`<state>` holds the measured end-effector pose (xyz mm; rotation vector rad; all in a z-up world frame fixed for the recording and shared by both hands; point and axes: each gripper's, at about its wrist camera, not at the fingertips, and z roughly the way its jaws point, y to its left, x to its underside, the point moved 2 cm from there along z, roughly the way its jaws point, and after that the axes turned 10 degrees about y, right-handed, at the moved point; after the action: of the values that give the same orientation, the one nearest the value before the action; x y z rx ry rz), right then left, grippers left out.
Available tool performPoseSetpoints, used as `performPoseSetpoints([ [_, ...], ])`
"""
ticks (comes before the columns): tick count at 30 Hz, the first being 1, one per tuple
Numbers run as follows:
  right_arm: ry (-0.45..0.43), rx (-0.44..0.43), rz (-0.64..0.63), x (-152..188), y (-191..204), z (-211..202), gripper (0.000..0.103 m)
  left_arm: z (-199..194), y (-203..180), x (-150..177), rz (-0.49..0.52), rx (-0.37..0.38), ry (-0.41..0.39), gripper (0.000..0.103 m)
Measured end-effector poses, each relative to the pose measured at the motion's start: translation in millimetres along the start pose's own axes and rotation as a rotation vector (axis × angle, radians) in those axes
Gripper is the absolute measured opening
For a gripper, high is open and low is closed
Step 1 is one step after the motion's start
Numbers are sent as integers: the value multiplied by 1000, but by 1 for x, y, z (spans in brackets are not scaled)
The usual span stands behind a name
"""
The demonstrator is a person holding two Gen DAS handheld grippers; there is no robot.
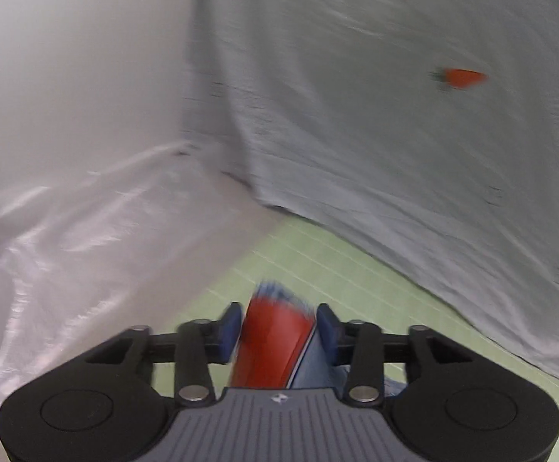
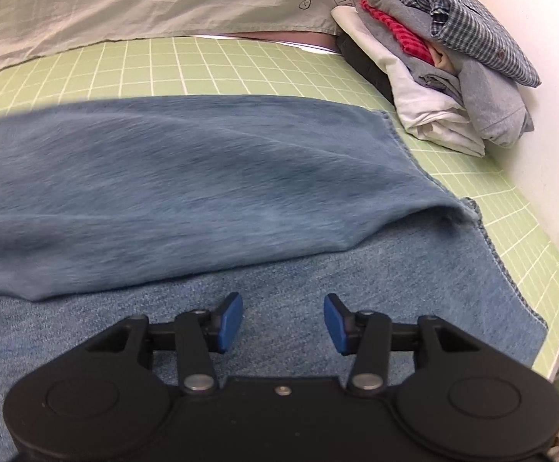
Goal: Fold clothes
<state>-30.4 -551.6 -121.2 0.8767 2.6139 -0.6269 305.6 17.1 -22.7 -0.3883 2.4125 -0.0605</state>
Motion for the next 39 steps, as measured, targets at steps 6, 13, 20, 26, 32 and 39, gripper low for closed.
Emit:
performPoseSetpoints([
  [6,-11,-6,-4,4,2,0,48,-17,30,47,11,13,111,91],
  [13,-17,-29,1,7,-2,0,52,-49,80,149,-119,-133,259,91],
  [20,-33,-77,-29,19,-2,-6,54,-82,93,199,-253,-124,313,94],
  [26,-54,-113,-28,36,-8,-16,60,-83,76,223,-269,-74,356,82],
  [32,-68,-108,-16,54,-19,-23,60,-88,68,227,-164,-41,334,14],
  [39,-63,-115,13,76,-34,-26,60,-99,129,220,-252,-128,309,13],
])
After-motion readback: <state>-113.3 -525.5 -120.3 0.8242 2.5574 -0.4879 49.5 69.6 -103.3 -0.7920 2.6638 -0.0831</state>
